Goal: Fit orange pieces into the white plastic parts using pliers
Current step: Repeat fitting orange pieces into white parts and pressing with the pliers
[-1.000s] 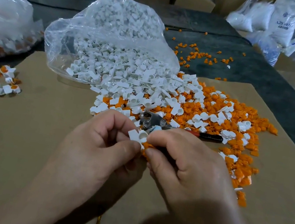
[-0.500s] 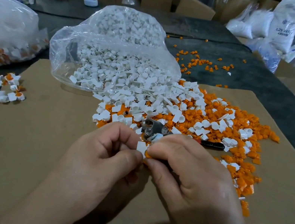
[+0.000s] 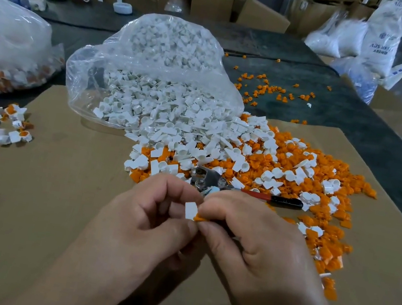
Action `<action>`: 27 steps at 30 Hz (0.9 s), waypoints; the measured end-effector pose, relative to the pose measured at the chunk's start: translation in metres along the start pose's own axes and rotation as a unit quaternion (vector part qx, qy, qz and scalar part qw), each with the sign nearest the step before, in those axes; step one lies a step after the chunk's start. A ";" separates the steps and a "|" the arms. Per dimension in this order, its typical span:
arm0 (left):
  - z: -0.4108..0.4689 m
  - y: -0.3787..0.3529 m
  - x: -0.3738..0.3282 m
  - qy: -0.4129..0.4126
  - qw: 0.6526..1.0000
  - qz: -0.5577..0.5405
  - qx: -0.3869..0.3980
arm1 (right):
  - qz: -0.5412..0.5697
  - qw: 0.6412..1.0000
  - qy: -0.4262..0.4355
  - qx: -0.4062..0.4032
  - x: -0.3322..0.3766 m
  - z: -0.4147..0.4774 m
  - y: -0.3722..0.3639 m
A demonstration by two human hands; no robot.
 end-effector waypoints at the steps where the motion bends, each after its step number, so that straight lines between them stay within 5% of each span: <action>1: 0.000 0.000 0.001 -0.003 1.000 0.000 0.000 | -0.004 1.000 0.001 0.006 0.000 0.000 0.000; 7: 0.000 0.005 0.010 0.001 0.999 -0.024 -0.046 | -0.077 0.997 0.011 0.002 0.001 0.000 0.002; 10: 0.001 0.013 0.008 0.007 0.998 0.005 -0.065 | -0.180 0.977 -0.110 0.014 -0.025 -0.001 0.011; 14: 0.001 0.017 0.001 0.001 0.997 0.051 -0.066 | -0.283 0.915 -0.247 0.148 -0.064 -0.009 0.012; 27: 0.003 0.022 -0.005 -0.013 0.995 -0.002 -0.103 | -0.280 0.915 -0.223 0.189 -0.071 -0.006 0.008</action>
Point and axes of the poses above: each hand's wrist, its own z-axis towards the middle knuckle, its own y-axis out of the back of the hand, x = y × z, the point moved 8 cm from there along z, towards the middle knuckle, and after that the axes turned 13 degrees about x, right-handed, at the moved point
